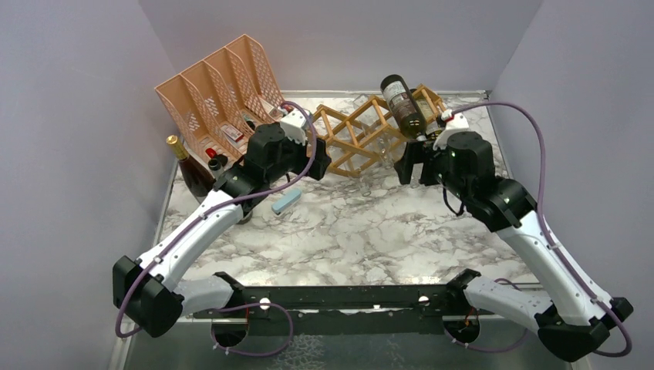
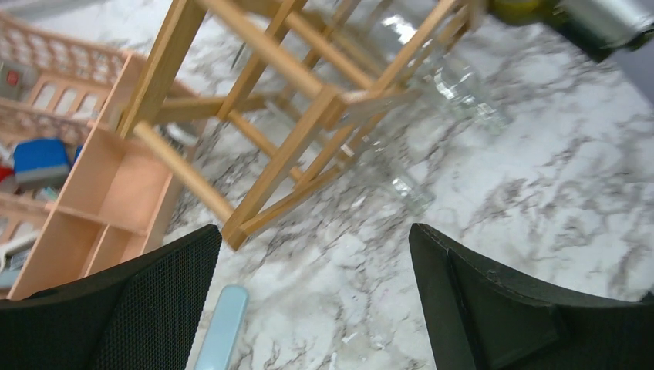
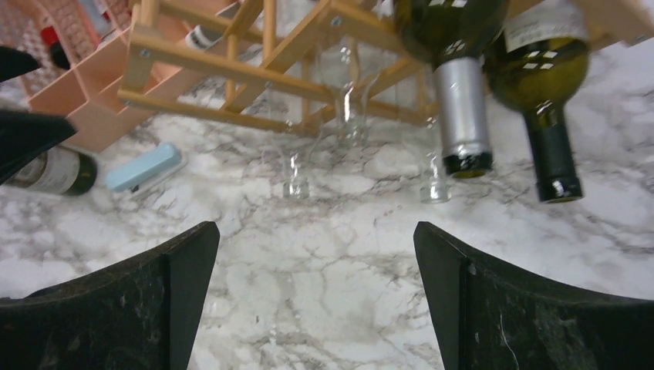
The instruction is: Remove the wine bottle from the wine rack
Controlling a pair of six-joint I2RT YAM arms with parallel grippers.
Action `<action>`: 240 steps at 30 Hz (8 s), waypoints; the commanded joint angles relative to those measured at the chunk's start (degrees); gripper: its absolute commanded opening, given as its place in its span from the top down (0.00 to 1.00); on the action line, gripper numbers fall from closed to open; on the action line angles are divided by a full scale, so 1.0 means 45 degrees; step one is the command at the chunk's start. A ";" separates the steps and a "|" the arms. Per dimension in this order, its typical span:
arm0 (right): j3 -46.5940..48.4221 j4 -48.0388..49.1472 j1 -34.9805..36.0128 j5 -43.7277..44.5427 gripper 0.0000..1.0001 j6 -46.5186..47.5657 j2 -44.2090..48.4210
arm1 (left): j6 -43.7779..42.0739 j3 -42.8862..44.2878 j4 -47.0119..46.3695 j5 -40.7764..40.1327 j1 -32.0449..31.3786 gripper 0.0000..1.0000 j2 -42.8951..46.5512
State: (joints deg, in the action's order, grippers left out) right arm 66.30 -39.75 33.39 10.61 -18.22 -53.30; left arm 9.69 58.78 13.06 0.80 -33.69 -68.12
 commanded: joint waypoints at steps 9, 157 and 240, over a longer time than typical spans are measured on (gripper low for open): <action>0.2800 0.0364 -0.1157 0.2649 0.02 0.1432 -0.3185 | -0.1127 0.2628 -0.2480 0.3264 0.0055 0.01 -0.0698; -0.3900 -0.0563 0.0486 -1.3204 0.81 0.0930 -0.3531 | -1.2089 -0.3931 -0.1444 0.4143 -0.6535 0.01 0.0125; -0.2573 -0.0267 0.0628 0.2348 0.01 -0.2285 0.5486 | -0.0564 -0.8067 -0.8680 -1.0491 -0.3628 0.60 0.3984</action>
State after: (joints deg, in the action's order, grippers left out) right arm 54.76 -40.03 36.27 20.43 -28.40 -29.56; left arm 3.66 20.99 -14.57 -45.12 -52.40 -48.66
